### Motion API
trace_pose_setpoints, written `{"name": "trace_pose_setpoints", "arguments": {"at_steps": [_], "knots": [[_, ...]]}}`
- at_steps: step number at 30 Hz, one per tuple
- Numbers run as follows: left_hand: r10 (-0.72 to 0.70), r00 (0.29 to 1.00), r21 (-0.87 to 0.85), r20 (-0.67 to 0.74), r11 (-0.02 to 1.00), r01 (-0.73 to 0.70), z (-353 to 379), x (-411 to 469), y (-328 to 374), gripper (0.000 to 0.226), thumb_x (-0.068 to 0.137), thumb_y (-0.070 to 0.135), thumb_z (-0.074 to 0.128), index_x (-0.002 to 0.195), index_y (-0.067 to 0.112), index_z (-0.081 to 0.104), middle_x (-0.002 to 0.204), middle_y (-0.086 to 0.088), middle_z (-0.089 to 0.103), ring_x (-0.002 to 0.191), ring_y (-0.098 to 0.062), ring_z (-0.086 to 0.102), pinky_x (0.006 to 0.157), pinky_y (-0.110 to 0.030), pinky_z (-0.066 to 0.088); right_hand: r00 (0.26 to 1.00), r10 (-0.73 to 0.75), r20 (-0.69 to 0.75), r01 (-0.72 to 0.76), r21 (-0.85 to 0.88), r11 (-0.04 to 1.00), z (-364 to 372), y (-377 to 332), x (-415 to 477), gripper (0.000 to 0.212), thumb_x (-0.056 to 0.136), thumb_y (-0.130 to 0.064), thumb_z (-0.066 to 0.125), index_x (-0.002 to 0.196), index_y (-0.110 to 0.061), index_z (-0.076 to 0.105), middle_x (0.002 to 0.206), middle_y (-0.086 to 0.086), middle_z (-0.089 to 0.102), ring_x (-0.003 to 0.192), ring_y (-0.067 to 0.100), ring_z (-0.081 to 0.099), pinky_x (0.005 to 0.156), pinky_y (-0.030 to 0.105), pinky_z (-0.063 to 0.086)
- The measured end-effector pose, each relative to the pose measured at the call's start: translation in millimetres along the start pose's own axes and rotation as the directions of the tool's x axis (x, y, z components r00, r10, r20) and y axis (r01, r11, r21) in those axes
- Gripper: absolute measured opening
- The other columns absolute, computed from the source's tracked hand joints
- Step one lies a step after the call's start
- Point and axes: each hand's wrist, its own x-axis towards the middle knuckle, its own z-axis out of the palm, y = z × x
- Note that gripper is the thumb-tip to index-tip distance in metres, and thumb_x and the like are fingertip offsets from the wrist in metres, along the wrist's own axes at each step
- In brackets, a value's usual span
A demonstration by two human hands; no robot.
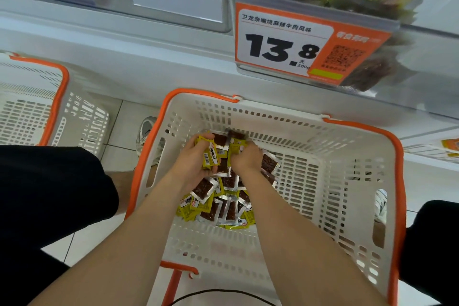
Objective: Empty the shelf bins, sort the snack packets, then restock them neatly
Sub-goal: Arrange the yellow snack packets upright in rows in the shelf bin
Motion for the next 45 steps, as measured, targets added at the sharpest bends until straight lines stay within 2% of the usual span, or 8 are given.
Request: {"name": "trace_pose_setpoints", "arguments": {"at_steps": [9, 13, 18, 24, 27, 33, 40, 45], "knots": [[-0.021, 0.999, 0.014, -0.034, 1.000, 0.021, 2, 1, -1, 0.015, 0.103, 0.028, 0.058, 0.106, 0.031, 0.073, 0.137, -0.015, 0.059, 0.098, -0.037, 0.059, 0.056, -0.034, 0.051, 0.995, -0.051, -0.083, 0.075, 0.321, 0.944, -29, -3, -18, 0.038, 0.089, -0.004, 0.064, 0.124, -0.018, 0.066, 0.111, 0.006, 0.071, 0.071, 0.014, 0.062, 0.045, 0.019, 0.044], [-0.066, 0.998, 0.032, -0.013, 0.997, 0.066, 11, -4, 10, 0.017, 0.090, 0.038, 0.072, 0.106, 0.033, 0.075, 0.132, -0.007, 0.062, 0.107, -0.035, 0.060, 0.059, -0.036, 0.051, 0.992, -0.120, -0.029, 0.118, 0.497, 0.860, -70, 2, -33, 0.038, 0.087, -0.003, 0.064, 0.113, -0.029, 0.072, 0.110, -0.004, 0.075, 0.099, 0.015, 0.070, 0.090, 0.035, 0.061], [-0.223, 0.950, 0.001, 0.217, 0.974, 0.228, 23, -30, 25, 0.034, 0.098, 0.050, 0.053, 0.106, 0.020, 0.066, 0.100, -0.017, 0.066, 0.075, -0.029, 0.061, 0.062, -0.034, 0.044, 0.880, -0.440, 0.180, 0.373, 0.314, 0.873, -122, -22, -58, 0.025, 0.092, -0.002, 0.073, 0.102, -0.024, 0.078, 0.108, -0.008, 0.077, 0.107, 0.009, 0.070, 0.096, 0.029, 0.054], [-0.323, 0.841, 0.102, 0.434, 0.945, 0.310, 39, -79, 47, 0.070, 0.097, 0.069, 0.054, 0.128, 0.008, 0.070, 0.119, -0.024, 0.068, 0.098, -0.042, 0.071, 0.067, -0.042, 0.062, 0.658, -0.607, 0.446, 0.724, -0.153, 0.672, -151, -69, -101, 0.027, 0.087, -0.006, 0.078, 0.105, -0.027, 0.081, 0.105, -0.013, 0.078, 0.101, 0.005, 0.069, 0.091, 0.025, 0.054], [-0.240, 0.834, 0.103, 0.497, 0.970, 0.218, 50, -95, 50, 0.072, 0.097, 0.070, 0.048, 0.130, 0.009, 0.070, 0.120, -0.024, 0.067, 0.097, -0.036, 0.070, 0.067, -0.037, 0.061, 0.695, -0.678, 0.241, 0.719, -0.208, 0.663, -167, -73, -119, 0.028, 0.081, -0.014, 0.085, 0.106, -0.024, 0.081, 0.089, -0.018, 0.067, 0.080, -0.003, 0.059, 0.075, 0.014, 0.044], [-0.037, 0.864, -0.087, 0.501, 0.992, 0.093, 63, -117, 58, 0.049, 0.100, 0.041, 0.060, 0.134, 0.005, 0.064, 0.121, -0.022, 0.069, 0.096, -0.031, 0.071, 0.075, -0.038, 0.062, 0.738, -0.674, -0.042, 0.633, -0.304, 0.712, -196, -72, -135, 0.018, 0.099, -0.025, 0.068, 0.087, -0.012, 0.072, 0.079, 0.004, 0.068, 0.075, 0.023, 0.059, 0.069, 0.036, 0.044], [0.278, 0.893, -0.242, 0.352, 0.949, -0.201, 75, -119, 59, 0.022, 0.097, 0.012, 0.068, 0.110, 0.019, 0.052, 0.124, -0.020, 0.067, 0.094, -0.025, 0.074, 0.076, -0.037, 0.062, 0.957, -0.263, 0.126, 0.209, 0.333, 0.920, -211, -70, -160, 0.012, 0.098, -0.008, 0.068, 0.090, -0.002, 0.074, 0.076, 0.022, 0.074, 0.065, 0.029, 0.068, 0.068, 0.044, 0.054], [0.415, 0.888, -0.187, 0.196, 0.905, -0.381, 87, -132, 60, 0.024, 0.099, 0.003, 0.067, 0.109, 0.022, 0.057, 0.111, -0.009, 0.072, 0.098, -0.030, 0.071, 0.074, -0.043, 0.061, 0.954, -0.204, -0.220, 0.273, 0.351, 0.896, -203, -64, -157, 0.021, 0.096, -0.014, 0.067, 0.082, 0.001, 0.069, 0.072, 0.013, 0.066, 0.064, 0.025, 0.069, 0.062, 0.039, 0.051]]}}
